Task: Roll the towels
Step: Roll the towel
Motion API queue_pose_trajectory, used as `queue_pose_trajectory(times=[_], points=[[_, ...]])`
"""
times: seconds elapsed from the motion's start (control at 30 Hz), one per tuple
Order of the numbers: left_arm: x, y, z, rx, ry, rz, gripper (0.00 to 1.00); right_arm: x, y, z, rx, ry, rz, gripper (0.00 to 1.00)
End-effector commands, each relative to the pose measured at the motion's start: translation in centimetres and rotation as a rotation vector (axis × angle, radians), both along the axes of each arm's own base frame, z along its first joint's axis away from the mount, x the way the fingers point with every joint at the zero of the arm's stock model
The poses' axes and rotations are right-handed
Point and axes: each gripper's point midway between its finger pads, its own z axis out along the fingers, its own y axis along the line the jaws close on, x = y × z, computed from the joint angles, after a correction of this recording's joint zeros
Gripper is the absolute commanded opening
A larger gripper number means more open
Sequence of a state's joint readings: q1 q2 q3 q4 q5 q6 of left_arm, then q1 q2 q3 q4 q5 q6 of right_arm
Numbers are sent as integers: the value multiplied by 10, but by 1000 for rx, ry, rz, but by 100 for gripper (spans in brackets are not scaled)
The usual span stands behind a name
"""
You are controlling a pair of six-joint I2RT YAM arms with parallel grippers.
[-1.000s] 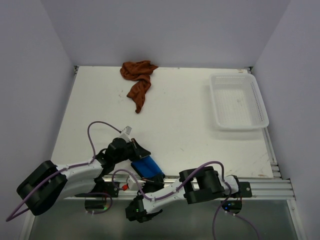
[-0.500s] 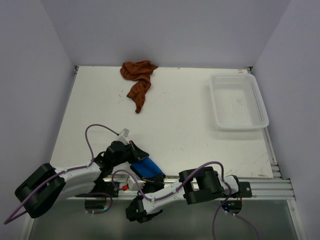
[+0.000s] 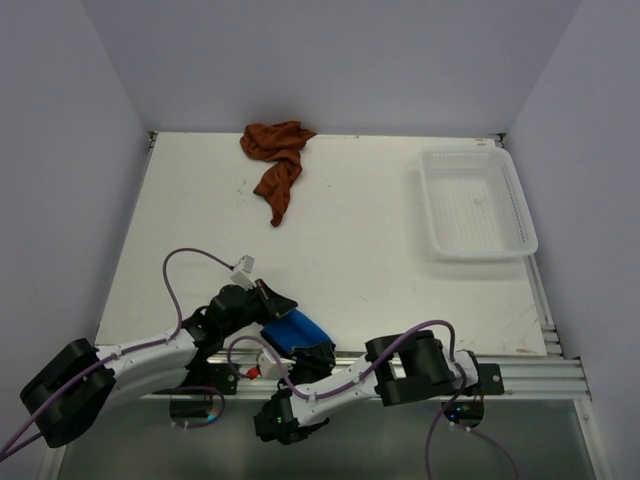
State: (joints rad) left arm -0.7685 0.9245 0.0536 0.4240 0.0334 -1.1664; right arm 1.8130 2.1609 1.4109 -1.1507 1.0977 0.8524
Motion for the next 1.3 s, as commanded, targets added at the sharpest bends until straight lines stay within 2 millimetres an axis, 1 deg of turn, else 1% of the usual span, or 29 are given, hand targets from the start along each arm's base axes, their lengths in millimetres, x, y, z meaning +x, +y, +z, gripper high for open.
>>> queue_pose_trajectory(times=[0.0,0.03,0.23,0.3,0.33,0.37,0.4,0.43,0.47,0.5,0.53,0.57,0.6,0.63,0.67,0.7,0.73,0.77,0.8,0.87,0.9,0.93,0.97,1.0,1.07,1.1,1.17,1.2,1.27], points=[[0,13,-16,60,-12,40,0,-4,8,24,165,40,-6,50],[0,13,-17,65,-11,41,0,-4,7,27,180,51,-7,51],[-2,15,-22,75,-10,46,0,-5,5,28,246,101,-20,54],[-2,15,-23,76,-11,48,0,-7,9,34,309,129,-17,55],[-2,15,-23,78,-9,48,0,-9,6,30,305,156,-15,55],[-3,14,-23,79,-11,46,0,-13,15,38,386,195,-2,55],[-3,14,-23,80,-12,47,0,-15,15,38,407,222,2,55],[-3,15,-24,82,-11,50,0,-16,10,34,404,254,10,55],[-3,15,-23,82,-14,50,0,-21,20,44,494,299,26,55],[-2,15,-23,81,-15,53,0,-22,16,41,506,322,35,55],[-3,14,-23,82,-15,52,0,-27,23,42,550,370,51,55],[-3,14,-23,82,-16,51,0,-28,26,52,603,403,67,55],[-2,15,-23,84,-17,55,0,-26,22,48,600,419,77,55],[-2,15,-23,84,-16,56,0,-33,29,48,640,472,93,55],[-8,20,-34,104,2,54,0,-33,31,51,665,495,98,55],[-8,21,-35,107,3,57,0,-30,27,52,687,518,95,55],[-9,22,-37,110,8,57,0,-31,32,55,730,549,101,55],[-10,23,-37,111,9,56,0,-30,31,57,754,568,98,54],[-11,24,-39,114,10,57,0,-21,25,59,791,580,76,54],[-12,25,-40,113,13,59,0,-17,25,61,851,623,64,52],[-13,26,-42,117,18,61,0,-5,17,56,866,626,25,52],[-15,27,-43,118,21,60,0,-2,17,64,915,644,27,51],[-14,28,-43,118,19,63,0,2,15,66,942,649,16,50],[-14,28,-44,117,20,67,0,11,8,60,952,658,-13,49],[-16,30,-46,120,25,68,0,19,6,66,1003,676,-31,46],[-18,31,-48,123,31,66,0,25,4,61,1014,697,-55,45],[-20,33,-53,132,41,65,0,30,5,60,1047,723,-70,43],[-21,33,-54,134,48,66,0,37,2,54,1059,731,-105,43],[-22,34,-57,140,54,65,0,38,6,44,1062,775,-123,41]])
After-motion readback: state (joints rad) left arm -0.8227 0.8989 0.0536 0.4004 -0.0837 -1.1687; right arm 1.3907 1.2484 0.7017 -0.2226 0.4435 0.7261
